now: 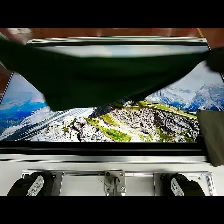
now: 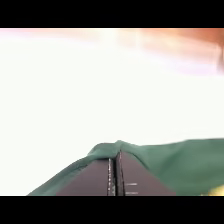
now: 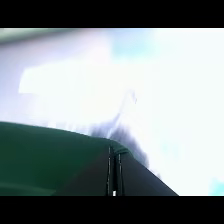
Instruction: Fold the shirts.
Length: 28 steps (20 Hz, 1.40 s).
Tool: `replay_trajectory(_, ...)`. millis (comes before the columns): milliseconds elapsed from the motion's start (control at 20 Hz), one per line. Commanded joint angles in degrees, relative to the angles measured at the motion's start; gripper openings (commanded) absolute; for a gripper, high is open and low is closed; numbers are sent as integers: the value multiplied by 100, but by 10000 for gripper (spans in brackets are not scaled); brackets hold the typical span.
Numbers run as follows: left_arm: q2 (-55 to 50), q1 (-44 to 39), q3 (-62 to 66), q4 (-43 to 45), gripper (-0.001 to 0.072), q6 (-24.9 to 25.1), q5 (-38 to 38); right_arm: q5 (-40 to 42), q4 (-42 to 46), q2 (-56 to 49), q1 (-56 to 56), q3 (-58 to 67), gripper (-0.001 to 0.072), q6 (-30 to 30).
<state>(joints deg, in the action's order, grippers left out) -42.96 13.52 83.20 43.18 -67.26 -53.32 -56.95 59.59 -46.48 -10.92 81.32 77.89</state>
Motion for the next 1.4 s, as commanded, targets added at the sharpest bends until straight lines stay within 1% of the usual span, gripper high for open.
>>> replay_trajectory(0, 625, 4, 1600, 96, 33, -2, 1093, 162, 1567, 695, 2, 1897, 56, 859)
replay_trajectory(100, 813, 4, 2031, 201, 33, -2, 1482, 59, 1908, 791, 2, 2555, 56, 1084)
replay_trajectory(150, 905, 4, 2155, 369, 33, -13, 1453, -79, 2039, 894, 2, 2758, 57, 1211)
replay_trajectory(200, 1071, 4, 2199, 654, 33, -157, 1333, -295, 2100, 994, 2, 2896, 56, 1285)
replay_trajectory(250, 1224, 4, 2197, 973, 33, -402, 1115, -605, 2264, 1108, 2, 3001, 56, 1318)
replay_trajectory(350, 1447, 4, 2197, 1834, 33, -1056, 402, -1185, 2492, 1331, 2, 3040, 56, 1377)
replay_trajectory(400, 1530, 4, 2197, 2159, 33, -1215, -4, -1517, 2577, 1434, 2, 3040, 56, 1493)
replay_trajectory(500, 1670, 4, 2197, 2415, 33, -1211, -767, -2269, 2892, 1574, 2, 3040, 56, 1620)
replay_trajectory(600, 1705, 4, 2194, 2592, 33, -1211, -1521, -3005, 3058, 1611, 2, 3038, 57, 1611)
replay_trajectory(700, 1655, 4, 2100, 2640, 34, -1209, -2131, -3390, 3119, 1567, 2, 3034, 57, 1523)
replay_trajectory(800, 1652, 4, 1803, 2658, 33, -1209, -2284, -3766, 3071, 1434, 2, 3034, 56, 1440)
replay_trajectory(850, 1639, 4, 1609, 2660, 33, -1204, -2282, -4221, 2896, 1290, 2, 3034, 56, 1440)
replay_trajectory(900, 1604, 4, 1368, 2658, 33, -1161, -2288, -4944, 2586, 1054, 2, 3032, 55, 1405)
replay_trajectory(1000, 1482, 4, 844, 2682, 33, -979, -2444, -4896, 1878, 774, 2, 2625, 55, 1425)
replay_trajectory(1050, 1388, 4, 549, 2745, 33, -901, -2538, -4927, 1799, 629, 2, 2347, 54, 1453)
replay_trajectory(1150, 1119, 4, -48, 2765, 34, -894, -2492, -4830, 2009, 326, 2, 1532, 55, 1440)
replay_trajectory(1250, 671, 2, -660, 2758, 33, -887, -2306, -4183, 2330, -26, 2, 507, 55, 1423)
replay_trajectory(1350, 101, 2, -1165, 2752, 33, -887, -1880, -3163, 2280, -479, 4, -343, 55, 1486)
